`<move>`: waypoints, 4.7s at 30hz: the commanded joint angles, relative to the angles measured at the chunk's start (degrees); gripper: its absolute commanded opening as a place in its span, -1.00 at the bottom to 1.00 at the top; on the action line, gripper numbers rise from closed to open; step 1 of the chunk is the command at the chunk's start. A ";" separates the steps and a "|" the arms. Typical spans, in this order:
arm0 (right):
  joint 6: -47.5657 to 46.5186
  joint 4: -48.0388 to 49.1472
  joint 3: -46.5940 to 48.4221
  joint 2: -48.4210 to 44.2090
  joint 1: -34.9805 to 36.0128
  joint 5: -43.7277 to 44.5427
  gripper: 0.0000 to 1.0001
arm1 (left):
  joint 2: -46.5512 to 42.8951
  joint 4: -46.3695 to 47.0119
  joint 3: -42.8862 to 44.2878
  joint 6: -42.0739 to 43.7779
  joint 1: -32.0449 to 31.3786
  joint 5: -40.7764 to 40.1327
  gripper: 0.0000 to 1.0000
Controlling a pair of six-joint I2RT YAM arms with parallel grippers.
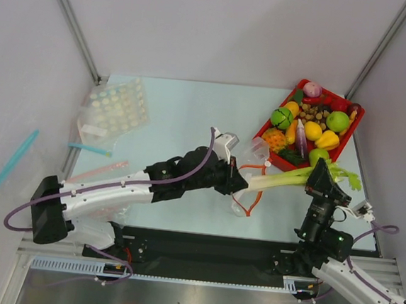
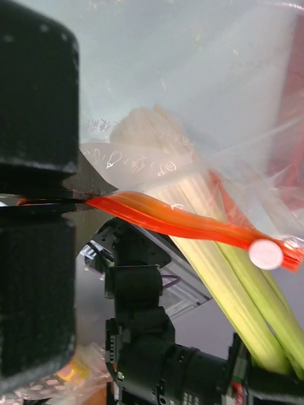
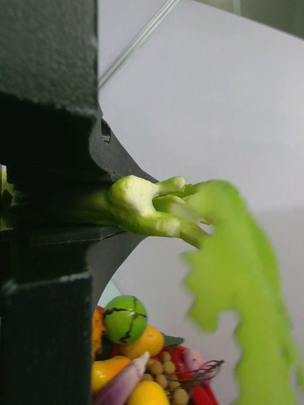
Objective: Place the food in the zip-top bag and seal the zipper
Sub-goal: Place the fake vegetable in the zipper food storage bag.
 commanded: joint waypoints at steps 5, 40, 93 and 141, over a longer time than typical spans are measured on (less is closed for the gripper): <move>9.49 -4.49 3.72 7.57 1.32 -1.57 -1.00 | -5.82 6.34 -2.83 -5.70 -0.28 -5.85 -0.99; -6.85 12.39 8.10 15.74 8.96 -42.21 -1.00 | 1.30 1.85 4.22 7.23 7.45 31.94 -0.99; 8.71 -48.90 39.47 40.83 11.74 0.33 -0.21 | -1.78 15.48 -11.08 -3.41 21.07 11.82 -0.99; -15.78 -73.72 39.05 58.31 -5.02 -50.81 0.96 | 14.92 -7.89 5.08 23.30 21.60 -12.34 -0.99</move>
